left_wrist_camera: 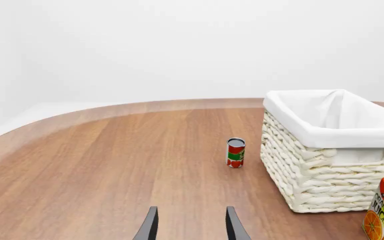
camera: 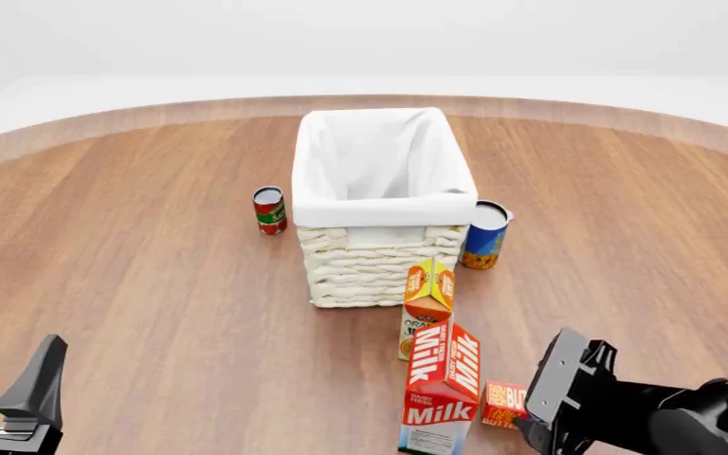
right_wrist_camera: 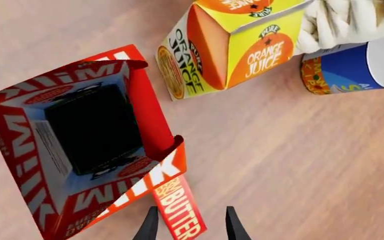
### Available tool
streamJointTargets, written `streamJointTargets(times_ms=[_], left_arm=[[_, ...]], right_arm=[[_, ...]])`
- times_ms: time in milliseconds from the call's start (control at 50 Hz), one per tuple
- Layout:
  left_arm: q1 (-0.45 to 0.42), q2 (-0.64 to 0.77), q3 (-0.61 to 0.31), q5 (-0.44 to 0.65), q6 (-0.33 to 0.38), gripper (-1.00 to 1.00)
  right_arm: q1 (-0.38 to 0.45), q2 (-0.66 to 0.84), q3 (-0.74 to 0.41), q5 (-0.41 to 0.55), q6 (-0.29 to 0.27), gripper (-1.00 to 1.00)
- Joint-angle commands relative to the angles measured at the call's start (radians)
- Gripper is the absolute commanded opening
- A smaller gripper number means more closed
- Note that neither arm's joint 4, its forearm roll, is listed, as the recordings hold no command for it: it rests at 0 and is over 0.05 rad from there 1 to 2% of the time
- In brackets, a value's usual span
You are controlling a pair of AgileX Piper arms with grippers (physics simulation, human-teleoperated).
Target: Pick up the butter and put it in the basket.
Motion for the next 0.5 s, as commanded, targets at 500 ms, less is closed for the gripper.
streamJointTargets(times_ms=[500], left_arm=[[0.000, 0.000, 0.000, 0.000, 0.000, 1.00]], right_arm=[[0.013, 0.129, 0.014, -0.110, 0.006, 1.00]])
